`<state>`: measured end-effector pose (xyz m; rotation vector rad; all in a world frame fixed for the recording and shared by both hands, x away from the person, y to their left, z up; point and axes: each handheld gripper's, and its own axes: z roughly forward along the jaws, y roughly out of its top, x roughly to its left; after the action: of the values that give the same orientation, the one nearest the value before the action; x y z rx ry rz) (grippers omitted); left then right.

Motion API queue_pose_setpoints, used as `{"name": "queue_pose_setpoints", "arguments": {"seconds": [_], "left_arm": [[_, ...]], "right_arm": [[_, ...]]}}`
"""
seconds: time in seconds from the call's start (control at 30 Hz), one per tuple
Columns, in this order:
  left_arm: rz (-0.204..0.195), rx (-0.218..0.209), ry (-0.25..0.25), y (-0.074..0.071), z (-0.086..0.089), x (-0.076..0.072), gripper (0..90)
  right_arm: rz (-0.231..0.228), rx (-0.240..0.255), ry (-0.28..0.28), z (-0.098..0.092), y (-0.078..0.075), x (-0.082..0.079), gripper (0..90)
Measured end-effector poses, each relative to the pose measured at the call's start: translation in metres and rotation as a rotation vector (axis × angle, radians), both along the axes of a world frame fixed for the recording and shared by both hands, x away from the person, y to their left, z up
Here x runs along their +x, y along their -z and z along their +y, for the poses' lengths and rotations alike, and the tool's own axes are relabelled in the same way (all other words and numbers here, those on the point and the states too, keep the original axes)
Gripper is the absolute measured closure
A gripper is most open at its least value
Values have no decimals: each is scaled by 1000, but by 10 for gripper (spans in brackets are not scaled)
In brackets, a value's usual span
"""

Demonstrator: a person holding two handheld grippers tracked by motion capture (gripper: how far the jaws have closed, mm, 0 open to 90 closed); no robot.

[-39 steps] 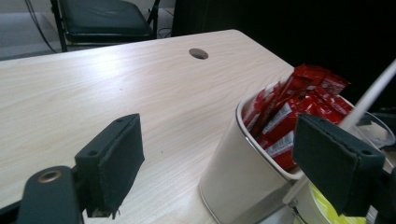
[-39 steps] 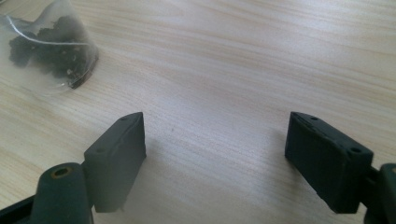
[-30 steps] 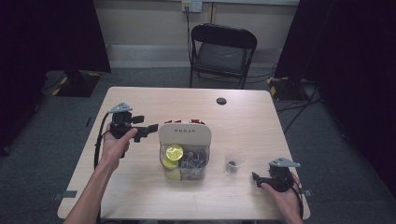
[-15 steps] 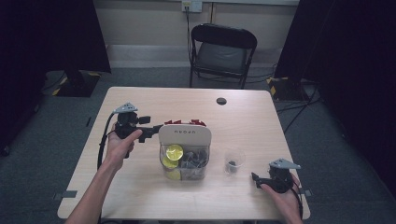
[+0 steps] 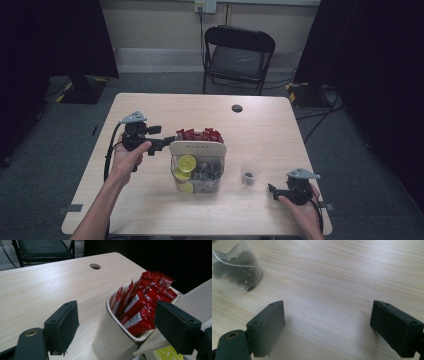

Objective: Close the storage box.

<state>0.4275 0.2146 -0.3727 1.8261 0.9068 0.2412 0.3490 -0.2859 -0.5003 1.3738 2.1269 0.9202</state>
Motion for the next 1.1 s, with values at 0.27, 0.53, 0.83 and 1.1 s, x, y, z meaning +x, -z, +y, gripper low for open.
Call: {"name": "queue_pose_setpoints", "arguments": {"seconds": [0.27,0.53,0.83,1.1], "left_arm": [[21,-13,2,0,1,-7,175],[26,-9,36,2,-4,-11,157],[30,18,49,6,-4,-17,157],[61,34,65,17,-6,-15,157]], "right_arm": [[0,-1,0,0,0,0,118],[1,-1,6,0,0,0,118],[2,2,8,1,0,-1,118],[1,1,7,1,0,-1,118]]}}
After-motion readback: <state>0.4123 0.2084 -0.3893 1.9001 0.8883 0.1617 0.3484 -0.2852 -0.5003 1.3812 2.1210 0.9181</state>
